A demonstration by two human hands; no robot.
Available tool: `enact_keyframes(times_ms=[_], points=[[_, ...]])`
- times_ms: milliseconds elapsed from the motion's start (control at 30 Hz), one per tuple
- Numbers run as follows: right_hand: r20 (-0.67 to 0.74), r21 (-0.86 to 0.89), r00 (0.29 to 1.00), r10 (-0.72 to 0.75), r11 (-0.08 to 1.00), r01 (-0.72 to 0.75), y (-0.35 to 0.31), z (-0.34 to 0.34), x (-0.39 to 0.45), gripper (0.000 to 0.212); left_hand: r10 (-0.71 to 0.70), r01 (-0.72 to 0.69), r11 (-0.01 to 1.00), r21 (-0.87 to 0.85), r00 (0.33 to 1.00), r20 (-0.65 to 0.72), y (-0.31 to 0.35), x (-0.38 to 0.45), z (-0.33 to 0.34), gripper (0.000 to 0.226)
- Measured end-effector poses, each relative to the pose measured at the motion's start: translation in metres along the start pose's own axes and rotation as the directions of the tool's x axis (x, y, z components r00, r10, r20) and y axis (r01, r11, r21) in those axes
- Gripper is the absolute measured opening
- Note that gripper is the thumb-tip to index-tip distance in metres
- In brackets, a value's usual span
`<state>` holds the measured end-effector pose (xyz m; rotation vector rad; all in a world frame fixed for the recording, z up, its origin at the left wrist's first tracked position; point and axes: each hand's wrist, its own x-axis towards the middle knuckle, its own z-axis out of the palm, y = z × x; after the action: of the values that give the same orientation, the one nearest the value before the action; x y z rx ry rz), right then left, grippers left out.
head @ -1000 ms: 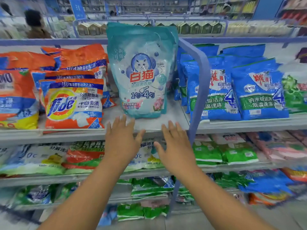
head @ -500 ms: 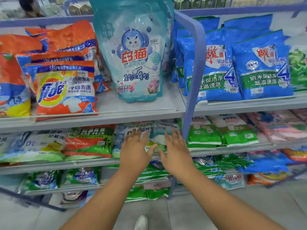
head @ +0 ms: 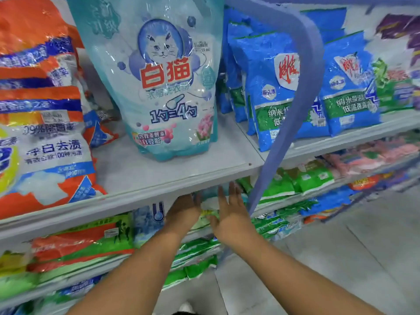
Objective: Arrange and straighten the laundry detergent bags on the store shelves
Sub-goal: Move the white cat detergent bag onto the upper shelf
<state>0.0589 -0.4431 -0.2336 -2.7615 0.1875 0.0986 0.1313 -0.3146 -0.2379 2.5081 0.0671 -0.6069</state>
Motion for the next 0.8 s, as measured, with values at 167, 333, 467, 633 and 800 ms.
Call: enact_keyframes(times_ms=[167,333,467,633,800], points=[[0.113,-0.017,0.989,0.091,0.996,-0.089,0.008,0.003,0.017,0.082,-0.013,0.022,0.998,-0.066,0.991,0.130,-0.012,0.026,0.005,0.058],[0.189,-0.022,0.973,0.130,0.992,-0.128,0.007,0.008,0.023,0.079,-0.006,0.022,0.975,-0.221,0.997,0.073,-0.021,0.022,0.002,0.037],[0.216,0.033,0.970,0.112,0.992,-0.122,0.006,0.002,0.025,0.070,0.037,-0.041,0.983,-0.181,0.999,-0.030,-0.026,-0.010,-0.008,0.030],[0.299,0.250,0.954,0.039,0.961,-0.117,0.007,0.016,0.012,0.084,-0.112,0.087,0.976,-0.198,0.987,-0.119,-0.073,-0.056,-0.011,0.032],[0.360,0.387,0.932,0.034,0.904,-0.183,-0.006,0.052,0.003,0.079,-0.387,0.341,0.875,-0.343,0.919,-0.074,-0.122,-0.104,0.007,0.034]])
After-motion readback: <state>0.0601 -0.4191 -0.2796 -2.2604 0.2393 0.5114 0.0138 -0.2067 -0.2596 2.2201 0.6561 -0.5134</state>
